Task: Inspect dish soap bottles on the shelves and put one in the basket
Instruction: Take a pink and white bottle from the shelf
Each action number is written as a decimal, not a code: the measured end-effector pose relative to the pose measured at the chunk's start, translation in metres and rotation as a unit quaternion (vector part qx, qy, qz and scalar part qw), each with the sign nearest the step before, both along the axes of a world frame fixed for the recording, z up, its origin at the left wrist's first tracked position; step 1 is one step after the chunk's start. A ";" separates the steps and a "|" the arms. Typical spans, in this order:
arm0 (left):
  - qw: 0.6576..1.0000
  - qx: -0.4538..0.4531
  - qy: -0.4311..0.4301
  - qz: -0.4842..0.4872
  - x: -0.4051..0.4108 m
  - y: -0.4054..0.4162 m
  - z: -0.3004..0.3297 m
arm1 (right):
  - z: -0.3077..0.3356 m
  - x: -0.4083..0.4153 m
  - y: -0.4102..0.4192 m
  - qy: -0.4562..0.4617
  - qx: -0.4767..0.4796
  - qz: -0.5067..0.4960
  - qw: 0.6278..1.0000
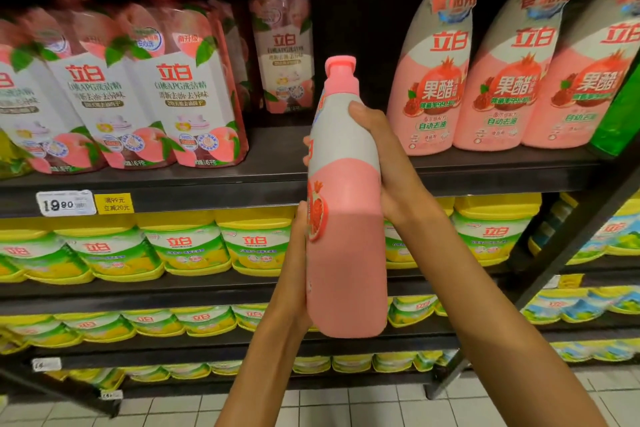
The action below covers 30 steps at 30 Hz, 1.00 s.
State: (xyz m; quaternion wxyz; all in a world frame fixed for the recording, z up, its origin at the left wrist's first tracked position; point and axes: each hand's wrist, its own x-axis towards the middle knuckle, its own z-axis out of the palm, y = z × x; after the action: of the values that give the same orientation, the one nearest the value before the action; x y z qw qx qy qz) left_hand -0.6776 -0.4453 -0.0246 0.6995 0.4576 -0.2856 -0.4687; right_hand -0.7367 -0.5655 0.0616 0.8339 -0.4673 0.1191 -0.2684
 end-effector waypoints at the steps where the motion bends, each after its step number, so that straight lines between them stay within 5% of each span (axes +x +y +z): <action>1: 0.999 0.006 -0.035 0.010 0.002 0.002 0.003 | 0.002 -0.002 0.000 0.004 -0.019 -0.019 1.000; 8: 0.983 -0.006 -0.185 0.022 0.005 0.014 0.017 | 0.032 -0.009 0.010 0.022 -0.229 -0.253 0.940; 14: 0.986 -0.016 -0.152 0.067 -0.004 0.005 0.017 | 0.041 -0.010 -0.007 0.077 -0.237 -0.153 0.956; 21: 0.995 -0.087 -0.044 0.003 -0.003 0.004 0.012 | 0.026 -0.010 -0.028 -0.024 -0.046 0.067 0.996; 24: 0.997 -0.073 -0.034 0.003 0.001 0.002 0.012 | 0.028 -0.009 -0.029 -0.009 -0.085 0.059 0.995; 30: 0.991 0.012 -0.115 0.063 0.007 -0.011 0.017 | 0.030 -0.008 -0.021 0.068 -0.200 -0.113 0.971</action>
State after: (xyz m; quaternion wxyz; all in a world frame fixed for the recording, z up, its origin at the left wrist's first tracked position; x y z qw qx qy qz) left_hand -0.6707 -0.4565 -0.0077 0.6848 0.5338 -0.3287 -0.3715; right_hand -0.7449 -0.5867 0.0920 0.6777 -0.6254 0.1712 -0.3467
